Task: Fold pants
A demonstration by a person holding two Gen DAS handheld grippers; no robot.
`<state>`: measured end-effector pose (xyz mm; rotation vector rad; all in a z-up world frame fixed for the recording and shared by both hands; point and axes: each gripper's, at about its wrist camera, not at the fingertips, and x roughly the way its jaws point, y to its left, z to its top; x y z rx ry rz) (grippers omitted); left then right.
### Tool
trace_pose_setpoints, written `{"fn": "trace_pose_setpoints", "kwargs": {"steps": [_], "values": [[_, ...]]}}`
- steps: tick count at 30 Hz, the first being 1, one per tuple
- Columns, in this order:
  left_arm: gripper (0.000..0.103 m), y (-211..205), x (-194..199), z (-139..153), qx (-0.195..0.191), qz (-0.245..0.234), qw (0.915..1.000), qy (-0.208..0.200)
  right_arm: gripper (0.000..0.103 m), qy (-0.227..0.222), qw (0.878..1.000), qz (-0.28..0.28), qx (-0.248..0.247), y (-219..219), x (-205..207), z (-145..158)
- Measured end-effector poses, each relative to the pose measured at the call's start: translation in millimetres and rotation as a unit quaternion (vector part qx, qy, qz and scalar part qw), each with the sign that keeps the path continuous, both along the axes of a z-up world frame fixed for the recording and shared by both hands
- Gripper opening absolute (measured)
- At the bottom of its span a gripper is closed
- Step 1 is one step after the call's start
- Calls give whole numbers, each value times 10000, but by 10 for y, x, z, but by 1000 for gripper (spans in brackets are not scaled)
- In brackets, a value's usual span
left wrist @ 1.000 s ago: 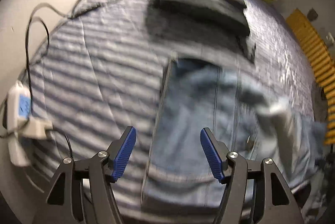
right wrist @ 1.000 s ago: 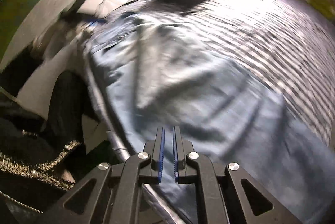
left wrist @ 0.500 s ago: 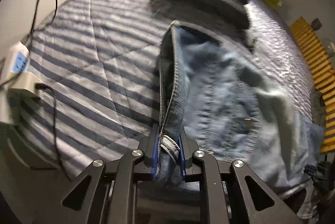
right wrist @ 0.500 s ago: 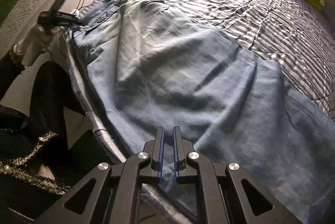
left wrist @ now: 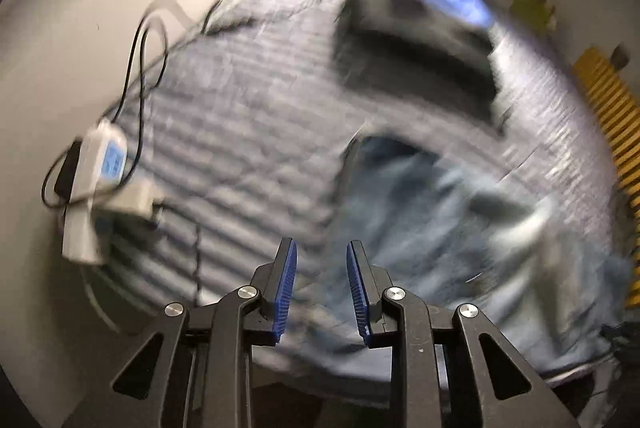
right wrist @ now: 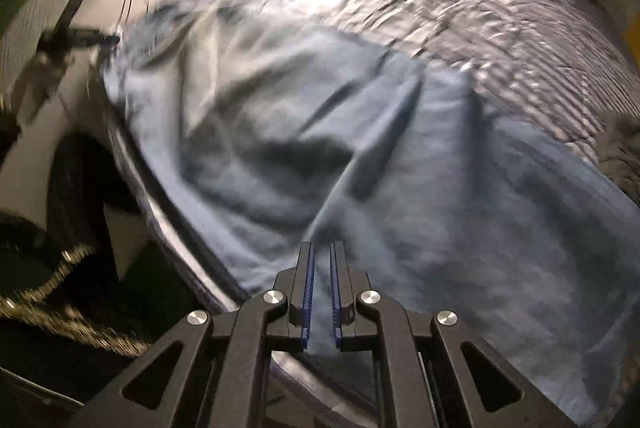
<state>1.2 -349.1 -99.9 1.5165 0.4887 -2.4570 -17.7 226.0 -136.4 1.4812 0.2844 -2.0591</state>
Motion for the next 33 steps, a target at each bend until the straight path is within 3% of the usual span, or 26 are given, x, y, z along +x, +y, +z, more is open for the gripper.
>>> {"fn": "trace_pose_setpoints", "kwargs": {"steps": [3, 6, 8, 13, 15, 17, 22, 24, 25, 26, 30, 33], "values": [[28, 414, -352, 253, 182, -566, 9975, 371, 11, 369, 9991, 56, -189, -71, -98, 189], [28, 840, -749, 278, 428, -1123, 9920, 389, 29, 952, 9939, 484, -276, -355, -272, 426], [28, 1192, -998, 201, 467, -1525, 9866, 353, 42, 994, 9903, 887, -389, -566, -480, 525], [28, 1608, -1279, -218, 666, -2095, 9755, 42, 42, 292, 9864, 1481, -648, -1166, -1196, 457], [27, 1580, -1296, -506, 483, -2155, 9748, -315, 42, 21, 9864, 1452, -777, -1356, -1480, 326], [12, 1484, -1245, -739, 432, -2112, 9746, -600, 41, -330, 9842, 1438, -982, -1538, -1782, 157], [3, 1206, -1179, -808, 989, -1920, 9755, -423, 41, -1169, 9701, 1673, -1313, -1959, -2239, -358], [2, 1130, -1207, -824, 1265, -1825, 9741, -421, 33, -1530, 9608, 1729, -1536, -2068, -2280, -511], [2, 1109, -1207, -839, 1332, -1814, 9734, -425, 17, -1730, 9522, 1804, -1754, -2089, -2251, -526], [2, 1092, -1216, -838, 1394, -1805, 9727, -430, 11, -1750, 9473, 1913, -1880, -2085, -2191, -482], [2, 1091, -1201, -833, 1409, -1834, 9720, -401, 6, -1782, 9286, 2419, -2178, -1986, -1796, -227], [2, 1079, -1191, -844, 1450, -1822, 9718, -376, 5, -1718, 9332, 2570, -1834, -1987, -1551, -238]]}}
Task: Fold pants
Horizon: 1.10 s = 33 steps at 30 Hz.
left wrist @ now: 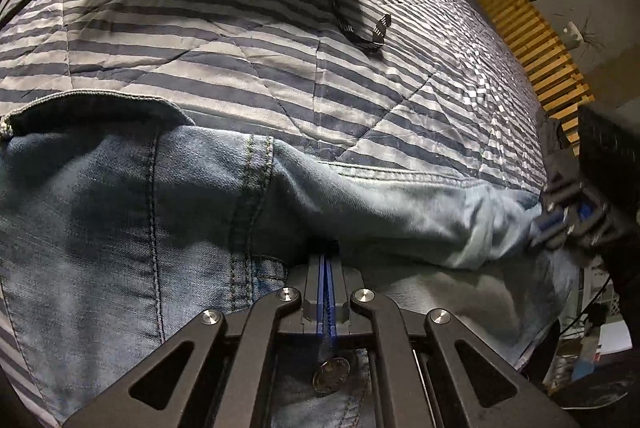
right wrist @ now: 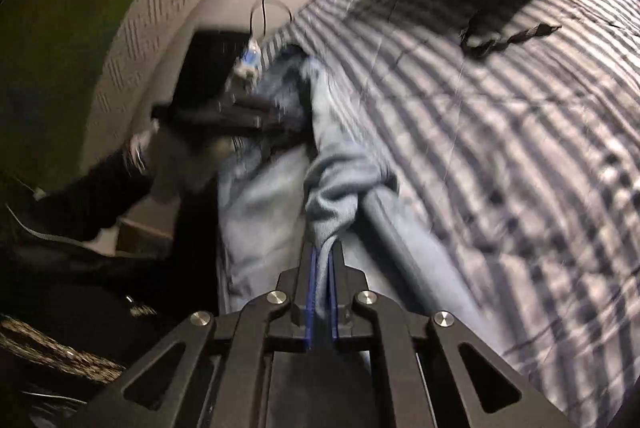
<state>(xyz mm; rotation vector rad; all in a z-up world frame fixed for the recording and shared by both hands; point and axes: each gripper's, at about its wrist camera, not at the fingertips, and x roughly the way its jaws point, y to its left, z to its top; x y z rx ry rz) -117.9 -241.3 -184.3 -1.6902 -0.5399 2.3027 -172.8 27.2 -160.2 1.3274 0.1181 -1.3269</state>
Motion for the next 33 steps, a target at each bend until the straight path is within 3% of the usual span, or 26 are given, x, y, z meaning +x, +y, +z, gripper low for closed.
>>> {"fn": "trace_pose_setpoints", "kwargs": {"steps": [3, 5, 9, 12, 13, 14, 16, 18, 20, 22, 25, 27, 29, 33], "values": [[2, 13, -18, -14, -24, -2, 10000, 16, 6, 478, 9987, 71, 163, -4, 108, -9], [2, 6, -12, -14, -39, -8, 10000, 21, 9, 553, 9979, -204, 253, -2, 12, -18], [2, -1, 4, -4, -44, -17, 10000, 28, 17, -301, 9970, -702, 94, -73, -355, -145], [2, -5, 6, 0, -62, -21, 10000, 30, 17, -433, 9966, -698, -7, -264, -414, -207], [2, 5, 4, -1, -74, -29, 10000, 38, 12, -413, 9968, -678, -41, -332, -395, -220], [2, 15, 3, -3, -106, -54, 9999, 59, 5, -178, 9975, -684, 41, -393, -342, -209], [2, 40, 2, -1, -167, -120, 9997, 113, 3, 836, 9923, -868, 279, -415, -262, -69], [2, 44, -4, -4, -161, -151, 9997, 142, 3, 1314, 9818, -1365, 162, -281, -320, 72], [2, 35, -17, -6, -147, -151, 9997, 99, 4, 1220, 9766, -1732, 362, -195, -394, -31], [2, 28, -26, -7, -148, -151, 9997, 81, 6, 1112, 9791, -1491, 829, -201, -379, -165], [2, 35, -51, 31, -253, -111, 9996, 31, 8, 1233, 9727, -1794, 802, 184, -328, 108], [2, 85, -43, 99, -451, -146, 9988, 117, 8, 1408, 9610, -2280, 691, 629, -223, 422], [2, 169, -41, 229, -483, -190, 9983, 256, 11, 1620, 9403, -2918, 672, 1183, 2, 702], [2, 455, -5, 611, -466, -481, 9956, 653, 12, 2128, 8693, -4260, 1327, 2423, 836, 856]]}}
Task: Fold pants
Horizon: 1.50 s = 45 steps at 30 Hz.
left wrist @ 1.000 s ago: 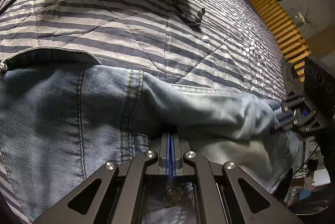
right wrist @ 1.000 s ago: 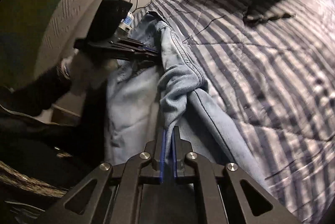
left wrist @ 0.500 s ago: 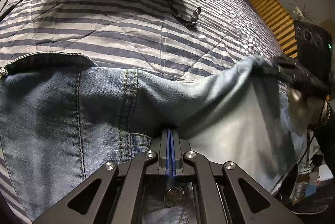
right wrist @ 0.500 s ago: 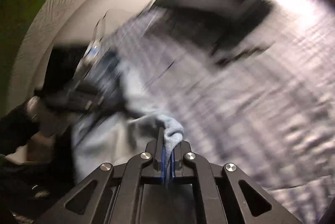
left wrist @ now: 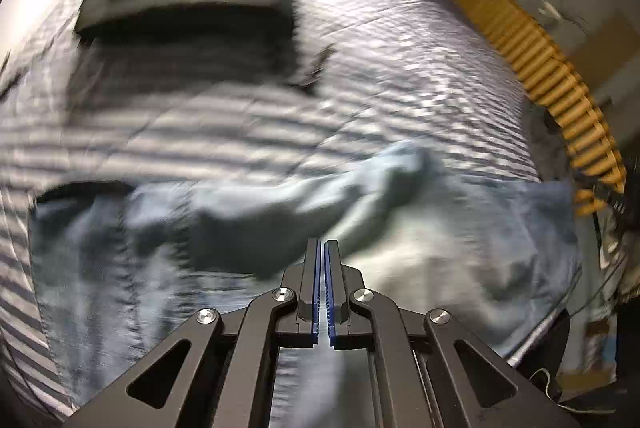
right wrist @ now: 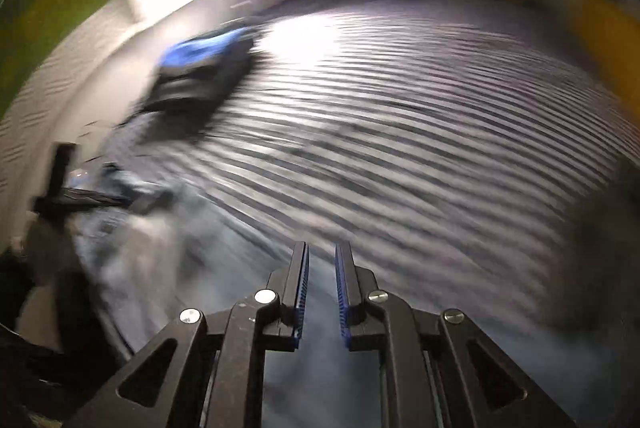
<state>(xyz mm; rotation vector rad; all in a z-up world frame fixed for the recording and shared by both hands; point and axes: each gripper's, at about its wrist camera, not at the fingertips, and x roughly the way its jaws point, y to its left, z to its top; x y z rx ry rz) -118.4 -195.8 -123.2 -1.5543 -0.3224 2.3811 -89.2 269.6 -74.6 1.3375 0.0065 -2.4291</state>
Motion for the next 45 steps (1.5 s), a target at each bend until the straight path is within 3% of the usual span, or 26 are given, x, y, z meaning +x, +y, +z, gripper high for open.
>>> {"fn": "trace_pose_setpoints", "kwargs": {"steps": [3, 6, 7, 11, 14, 20, 23, 25, 29, 32, 37, 40, 45], "values": [[2, 324, 21, 224, -5, -318, 9994, 153, 12, 117, 9916, -1284, 31, 972, 756, -58], [2, 739, 41, 352, -131, -689, 9973, 211, 12, 281, 9689, -2443, 281, 1785, 1405, -142], [2, 878, 45, 365, -173, -811, 9963, 209, 13, 213, 9592, -2797, 345, 2019, 1589, -183], [2, 1500, 109, 392, -395, -1400, 9893, 127, 13, -141, 9008, -4315, -471, 3029, 2317, -425], [2, 1903, 118, 398, -495, -1749, 9833, 69, 14, -273, 8705, -4845, -828, 3465, 2547, -617], [4, 2548, 156, 360, -681, -2225, 9726, 12, 16, -406, 8450, -5015, -1810, 3758, 2555, -974], [5, 2684, 172, 350, -750, -2334, 9695, -19, 23, -405, 8143, -5213, -2520, 3934, 2643, -1115], [5, 2711, 174, 329, -789, -2357, 9686, -55, 24, -221, 8026, -5207, -2903, 3958, 2698, -1133], [5, 2720, 145, 287, -832, -2390, 9674, -113, 24, -65, 7982, -5213, -3016, 3983, 2715, -1048], [5, 2721, 140, 260, -832, -2402, 9671, -135, 24, -258, 8145, -5154, -2650, 3960, 2565, -1009], [5, 2696, 141, 180, -859, -2392, 9670, -196, 20, -796, 8256, -5165, -2128, 3913, 2350, -1128], [5, 2667, 175, 153, -861, -2416, 9663, -221, 7, -586, 8329, -5062, -2158, 3903, 2282, -991], [5, 2589, 178, 129, -843, -2339, 9683, -242, 6, -314, 8461, -4891, -2094, 3867, 2247, -660]]}}
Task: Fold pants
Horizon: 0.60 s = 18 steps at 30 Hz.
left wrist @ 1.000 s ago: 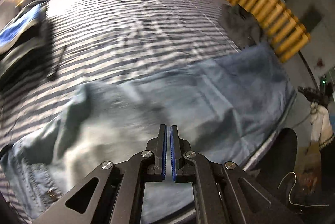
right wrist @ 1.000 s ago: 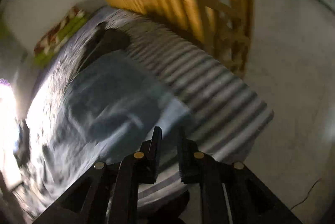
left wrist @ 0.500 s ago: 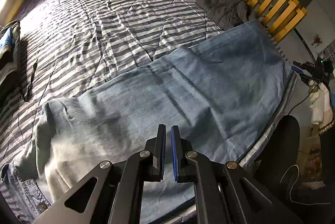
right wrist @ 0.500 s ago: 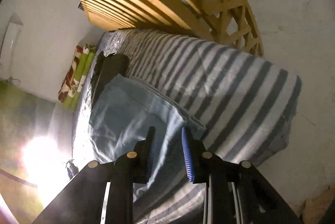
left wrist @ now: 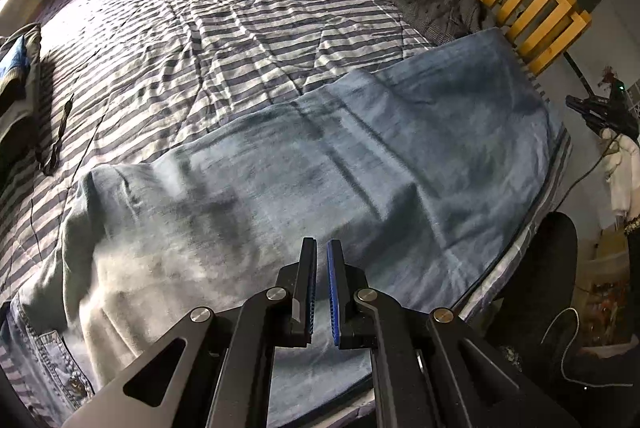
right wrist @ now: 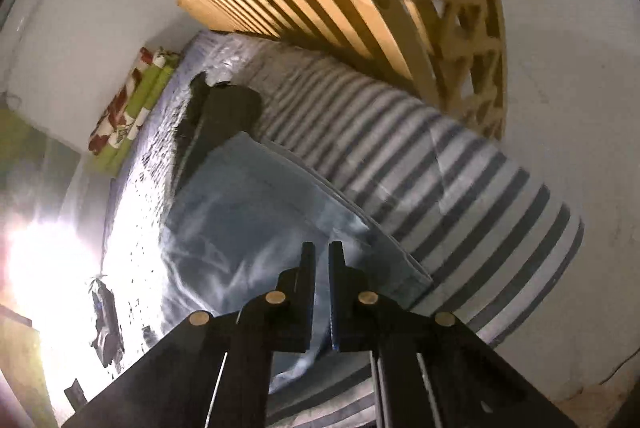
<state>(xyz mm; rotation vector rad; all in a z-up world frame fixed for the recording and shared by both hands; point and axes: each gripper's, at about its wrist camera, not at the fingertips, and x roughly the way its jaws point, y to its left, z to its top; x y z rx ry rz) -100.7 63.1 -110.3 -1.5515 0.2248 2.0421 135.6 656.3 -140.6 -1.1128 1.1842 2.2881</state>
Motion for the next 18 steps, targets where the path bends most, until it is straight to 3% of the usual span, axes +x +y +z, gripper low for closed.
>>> {"fn": "trace_pose_setpoints", "kwargs": {"steps": [6, 10, 12, 14, 18], "values": [[5, -42, 13, 4, 86, -6, 10000, -1, 7, -542, 9983, -142, 168, -71, 125, -147], [5, -61, -8, -28, 83, 16, 10000, -42, 31, -711, 9951, -452, -512, -77, 308, -485], [5, -66, -10, -42, 94, 32, 9999, -53, 32, -545, 9930, -623, -838, -71, 374, -620], [5, -75, -7, -45, 129, 35, 9999, -63, 40, -225, 9916, -791, -997, -56, 425, -644], [6, -117, -7, -51, 170, 57, 9998, -73, 41, 189, 9852, -1027, -1356, -8, 486, -704]]}}
